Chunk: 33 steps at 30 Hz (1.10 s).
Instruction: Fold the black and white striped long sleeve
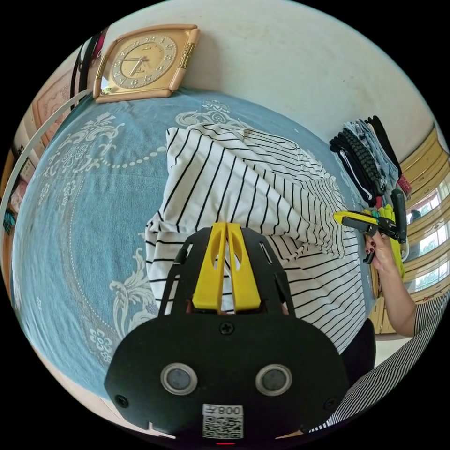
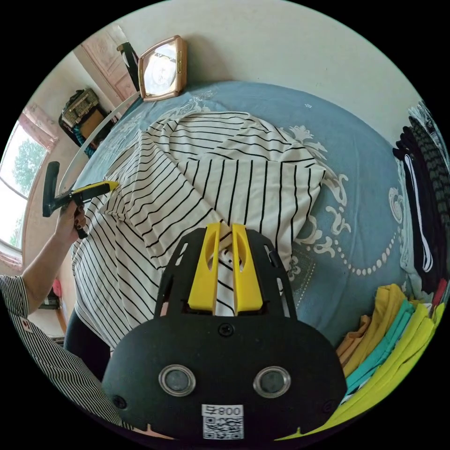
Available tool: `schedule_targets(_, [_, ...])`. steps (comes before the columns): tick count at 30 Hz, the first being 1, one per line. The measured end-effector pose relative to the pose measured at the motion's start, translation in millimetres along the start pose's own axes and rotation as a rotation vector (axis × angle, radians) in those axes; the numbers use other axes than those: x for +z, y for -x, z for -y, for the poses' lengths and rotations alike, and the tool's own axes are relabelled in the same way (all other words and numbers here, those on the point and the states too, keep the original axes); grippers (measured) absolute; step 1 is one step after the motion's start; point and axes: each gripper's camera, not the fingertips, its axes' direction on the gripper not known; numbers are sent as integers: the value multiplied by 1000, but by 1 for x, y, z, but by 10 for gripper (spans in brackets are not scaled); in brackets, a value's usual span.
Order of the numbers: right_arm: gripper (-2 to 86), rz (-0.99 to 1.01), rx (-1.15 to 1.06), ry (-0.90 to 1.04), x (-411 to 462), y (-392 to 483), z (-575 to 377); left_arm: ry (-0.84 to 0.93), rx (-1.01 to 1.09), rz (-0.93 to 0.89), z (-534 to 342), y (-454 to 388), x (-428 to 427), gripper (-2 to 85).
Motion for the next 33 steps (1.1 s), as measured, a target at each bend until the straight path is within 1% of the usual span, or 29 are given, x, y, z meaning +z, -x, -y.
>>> schedule_targets(2, [21, -24, -30, 34, -4, 9, 3, 3, 7, 4, -6, 3, -7, 2])
schedule_targets(4, [13, -15, -49, 33, -13, 15, 4, 8, 7, 1, -10, 6, -12, 2])
schedule_targets(7, [8, -29, -63, -48, -45, 21, 3, 4, 9, -10, -17, 11, -24, 2])
schedule_targets(9, [6, -44, -67, -52, -53, 21, 5, 4, 14, -1, -22, 13, -30, 1])
schedule_targets(11, [4, -49, -60, 7, -38, 18, 7, 33, 16, 6, -30, 18, -32, 1])
schedule_targets(13, [3, -33, -42, 77, -22, 15, 7, 24, 1, -12, -37, 23, -39, 1])
schedule_targets(14, [3, -27, -21, 75, -22, 13, 4, 19, -3, -19, -41, 26, -44, 1])
schedule_targets(19, [2, -7, 86, -89, -61, 12, -19, -14, 24, -17, -58, 32, -66, 1])
schedule_targets(21, [2, 60, 58, -124, -72, 24, -30, 31, 25, 2, -64, 37, -64, 1])
schedule_targets(22, [2, 67, 3, -133, -76, 40, -37, 31, 29, 0, -70, 39, -65, 2])
schedule_targets(25, [2, -23, -53, -88, -70, 75, -52, 13, 36, 6, -82, 42, -79, 2])
schedule_targets(27, [2, -17, -113, -7, -51, 91, -59, 10, 56, 22, -91, 42, -84, 2])
schedule_targets(28, [2, -49, -123, 53, -35, 97, -63, 47, 57, 26, -96, 45, -83, 2])
schedule_targets(29, [2, -56, -147, -38, -42, 100, -72, 36, 67, 26, -102, 47, -86, 2])
schedule_targets(33, [2, -30, -121, 10, -48, 95, -78, 48, 33, -11, -116, 60, -106, 2])
